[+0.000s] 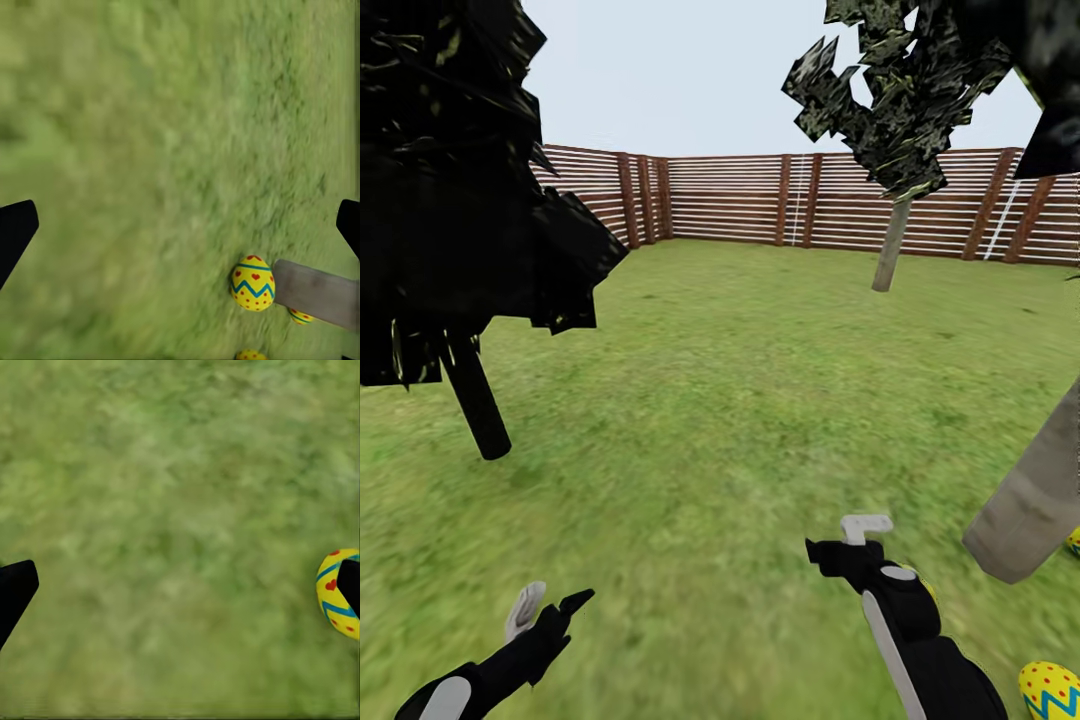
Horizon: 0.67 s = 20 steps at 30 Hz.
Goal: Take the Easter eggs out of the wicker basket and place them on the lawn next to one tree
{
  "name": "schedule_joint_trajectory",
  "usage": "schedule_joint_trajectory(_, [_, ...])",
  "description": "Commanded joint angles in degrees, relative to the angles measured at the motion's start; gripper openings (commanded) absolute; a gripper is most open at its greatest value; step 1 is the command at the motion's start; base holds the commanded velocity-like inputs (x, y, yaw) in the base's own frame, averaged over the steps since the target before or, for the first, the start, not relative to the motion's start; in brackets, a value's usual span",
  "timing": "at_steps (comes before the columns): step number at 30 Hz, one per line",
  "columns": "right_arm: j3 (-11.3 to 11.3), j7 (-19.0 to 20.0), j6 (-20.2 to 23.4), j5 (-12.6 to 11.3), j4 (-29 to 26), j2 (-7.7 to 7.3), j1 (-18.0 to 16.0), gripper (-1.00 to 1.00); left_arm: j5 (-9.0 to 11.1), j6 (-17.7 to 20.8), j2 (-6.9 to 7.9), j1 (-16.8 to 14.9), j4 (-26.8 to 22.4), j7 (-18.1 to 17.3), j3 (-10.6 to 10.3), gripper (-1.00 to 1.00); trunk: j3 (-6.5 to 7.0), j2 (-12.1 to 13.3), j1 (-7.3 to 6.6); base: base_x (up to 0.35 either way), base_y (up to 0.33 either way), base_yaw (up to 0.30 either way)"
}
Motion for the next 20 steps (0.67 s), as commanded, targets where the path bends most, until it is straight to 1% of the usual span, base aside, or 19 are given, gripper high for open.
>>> schedule_joint_trajectory(1, [0.1,-0.5,0.3,-0.5,0.2,0.0,0.0,1.0,0.0,0.4,-0.02,0.0,0.0,-0.2,0.1,1.0,0.18,0.0,-0.04,0.0,0.0,0.0])
schedule_joint_trajectory(20, [0.2,-0.6,0.4,-0.4,1.1,0.09,0.3,1.0,-0.1,0.4,0.05,0.1,0.0,0.0,0.2,1.0,4.39,0.2,-0.53,0.0,0.0,0.0])
